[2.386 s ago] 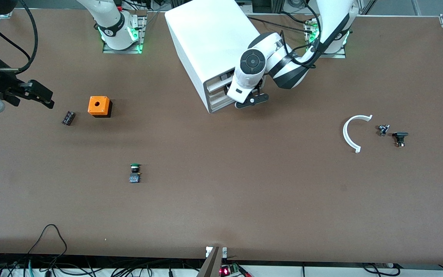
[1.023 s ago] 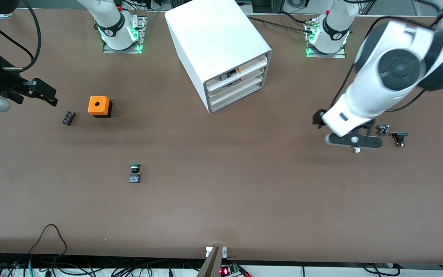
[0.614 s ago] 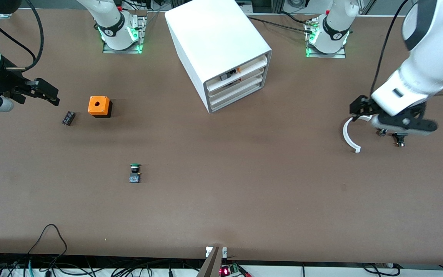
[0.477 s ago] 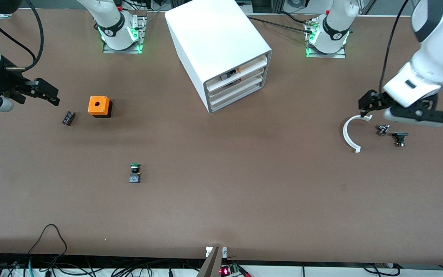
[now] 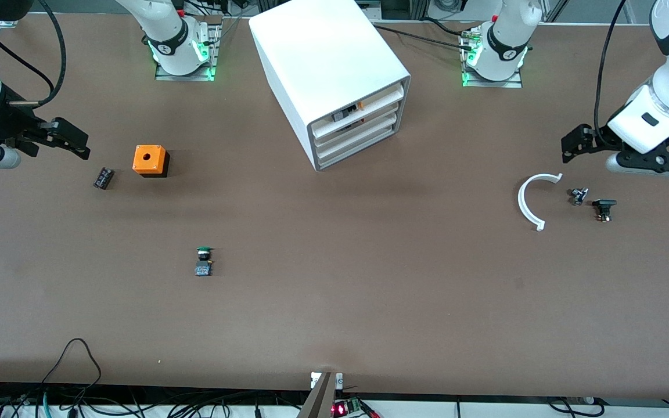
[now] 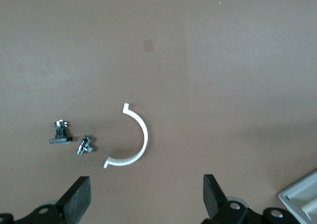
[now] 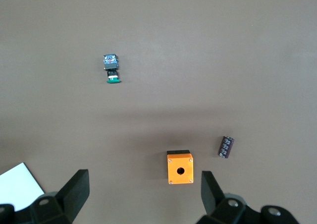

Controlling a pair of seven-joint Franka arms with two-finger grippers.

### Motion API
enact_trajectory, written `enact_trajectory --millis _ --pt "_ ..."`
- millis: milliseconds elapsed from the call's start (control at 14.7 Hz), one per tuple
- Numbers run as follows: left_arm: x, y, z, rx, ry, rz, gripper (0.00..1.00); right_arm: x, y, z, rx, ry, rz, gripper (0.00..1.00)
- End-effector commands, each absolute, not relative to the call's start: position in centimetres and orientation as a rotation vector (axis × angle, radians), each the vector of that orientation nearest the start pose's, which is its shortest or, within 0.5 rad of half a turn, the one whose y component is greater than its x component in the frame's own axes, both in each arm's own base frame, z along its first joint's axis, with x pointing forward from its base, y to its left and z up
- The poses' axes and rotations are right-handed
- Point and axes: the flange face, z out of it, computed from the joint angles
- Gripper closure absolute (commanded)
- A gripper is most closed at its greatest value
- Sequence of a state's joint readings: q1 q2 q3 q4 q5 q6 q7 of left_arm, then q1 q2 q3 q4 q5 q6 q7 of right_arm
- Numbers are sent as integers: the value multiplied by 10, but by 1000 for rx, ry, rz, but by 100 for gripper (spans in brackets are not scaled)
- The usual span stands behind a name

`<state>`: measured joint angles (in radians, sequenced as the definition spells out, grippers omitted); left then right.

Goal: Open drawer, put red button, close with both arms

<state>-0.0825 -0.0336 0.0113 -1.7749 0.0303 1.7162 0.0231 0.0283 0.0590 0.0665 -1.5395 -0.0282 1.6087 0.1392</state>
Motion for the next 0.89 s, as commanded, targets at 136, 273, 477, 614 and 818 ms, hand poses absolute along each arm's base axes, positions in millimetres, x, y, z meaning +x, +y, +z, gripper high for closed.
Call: enact_trajectory --millis 136,273,477,614,818 --pt "544 -48 578 -3095 216 39 0 572 50 617 -3162 58 -11 0" --pt "544 -48 578 -3095 211 34 0 571 50 617 -3162 58 -9 0" --pt "545 -45 577 -3096 199 36 0 571 50 617 -3162 58 -11 0" --pt "546 -43 577 -3097 195 34 0 571 50 618 -3162 56 -14 0" --pt "546 -43 577 -3096 195 37 0 569 49 623 -3160 61 -26 0"
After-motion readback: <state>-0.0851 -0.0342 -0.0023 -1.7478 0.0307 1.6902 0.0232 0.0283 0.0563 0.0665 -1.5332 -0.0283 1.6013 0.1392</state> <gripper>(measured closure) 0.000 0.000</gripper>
